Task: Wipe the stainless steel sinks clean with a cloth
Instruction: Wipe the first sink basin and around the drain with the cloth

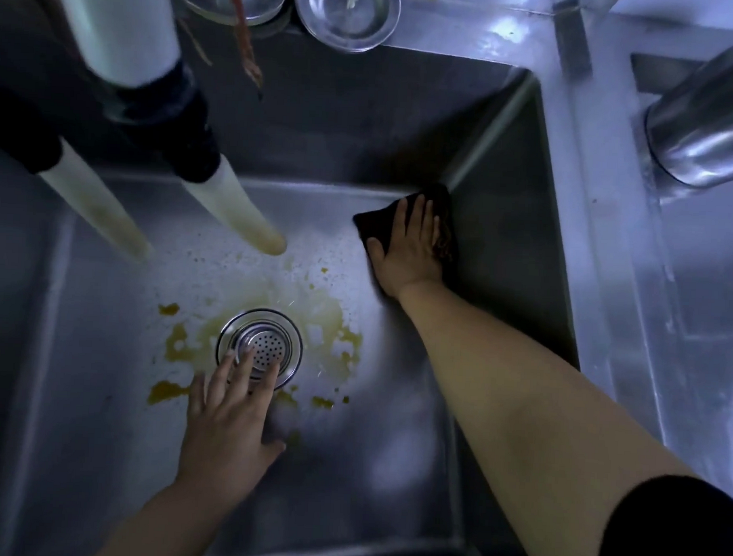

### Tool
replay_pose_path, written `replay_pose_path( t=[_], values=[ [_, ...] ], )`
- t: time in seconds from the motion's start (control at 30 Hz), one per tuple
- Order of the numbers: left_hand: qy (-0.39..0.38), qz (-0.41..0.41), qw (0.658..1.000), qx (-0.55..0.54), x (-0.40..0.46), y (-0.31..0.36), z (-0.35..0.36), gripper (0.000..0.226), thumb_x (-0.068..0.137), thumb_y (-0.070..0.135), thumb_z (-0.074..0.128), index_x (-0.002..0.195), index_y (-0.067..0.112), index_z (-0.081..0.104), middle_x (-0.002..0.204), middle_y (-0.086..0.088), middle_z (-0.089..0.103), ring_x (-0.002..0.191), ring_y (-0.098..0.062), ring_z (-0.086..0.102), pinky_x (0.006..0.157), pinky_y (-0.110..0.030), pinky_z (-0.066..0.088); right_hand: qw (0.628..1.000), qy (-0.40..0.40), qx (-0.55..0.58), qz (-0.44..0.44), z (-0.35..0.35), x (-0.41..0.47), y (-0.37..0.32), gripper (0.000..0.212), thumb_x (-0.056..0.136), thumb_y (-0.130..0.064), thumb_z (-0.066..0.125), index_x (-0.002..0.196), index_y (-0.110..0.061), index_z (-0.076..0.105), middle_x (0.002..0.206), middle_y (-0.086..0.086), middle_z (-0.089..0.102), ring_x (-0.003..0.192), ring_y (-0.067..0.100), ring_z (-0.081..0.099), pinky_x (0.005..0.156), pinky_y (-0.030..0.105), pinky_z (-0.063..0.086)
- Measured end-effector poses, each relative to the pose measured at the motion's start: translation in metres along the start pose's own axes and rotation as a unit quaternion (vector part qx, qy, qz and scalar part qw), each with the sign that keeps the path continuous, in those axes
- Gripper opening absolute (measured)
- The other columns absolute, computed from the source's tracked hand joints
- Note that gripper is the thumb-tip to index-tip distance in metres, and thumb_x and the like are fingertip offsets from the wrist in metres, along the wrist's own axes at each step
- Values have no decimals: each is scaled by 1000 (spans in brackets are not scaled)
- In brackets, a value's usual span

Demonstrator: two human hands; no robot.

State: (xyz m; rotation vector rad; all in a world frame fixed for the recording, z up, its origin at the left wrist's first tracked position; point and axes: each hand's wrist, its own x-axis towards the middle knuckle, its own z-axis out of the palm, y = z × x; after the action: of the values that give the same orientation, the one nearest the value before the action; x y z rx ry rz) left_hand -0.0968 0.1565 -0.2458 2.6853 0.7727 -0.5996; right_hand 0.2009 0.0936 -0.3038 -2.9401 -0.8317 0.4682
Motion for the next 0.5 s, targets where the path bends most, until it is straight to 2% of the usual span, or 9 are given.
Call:
replay_pose_path(
  t=[0.07,0.17,0.37,0.43,0.5],
  values=[
    [-9,2,1000,-1,-6,-5,4,110,54,48,83,147,28,27,157,-7,11,145,-30,10,113,-52,3,1000,-2,-7,-7,4,-18,0,79,94,-50,31,150,-7,-6,157,19,-12,144,31,-18,115,40,-17],
    [-43,-1,999,27,-15,-16,9,112,67,56,71,149,31,0,158,-4,-13,145,-25,-13,112,-48,-9,1000,12,-19,-17,14,-63,-1,79,93,-49,34,151,-7,-1,158,20,-6,145,33,-13,114,40,-18],
    [-74,-37,994,73,-25,-36,8,118,70,61,65,148,24,-15,157,-7,-20,143,-27,-19,112,-52,-10,995,-48,-61,-69,29,-166,11,79,94,-49,30,149,-6,-5,156,21,-10,144,35,-13,113,43,-20],
    [-86,-50,991,89,-27,-45,5,119,72,61,64,147,21,-18,156,-8,-22,143,-28,-20,112,-55,-8,992,-62,-70,-89,30,-203,13,78,91,-48,29,148,0,8,155,26,4,144,41,0,115,48,-13],
    [-98,-62,988,101,-30,-54,2,119,73,60,63,146,19,-21,155,-10,-24,142,-30,-20,112,-58,-5,987,-74,-88,-113,34,-241,14,77,85,-49,32,141,4,34,146,32,30,139,45,20,114,50,2]
  ],
)
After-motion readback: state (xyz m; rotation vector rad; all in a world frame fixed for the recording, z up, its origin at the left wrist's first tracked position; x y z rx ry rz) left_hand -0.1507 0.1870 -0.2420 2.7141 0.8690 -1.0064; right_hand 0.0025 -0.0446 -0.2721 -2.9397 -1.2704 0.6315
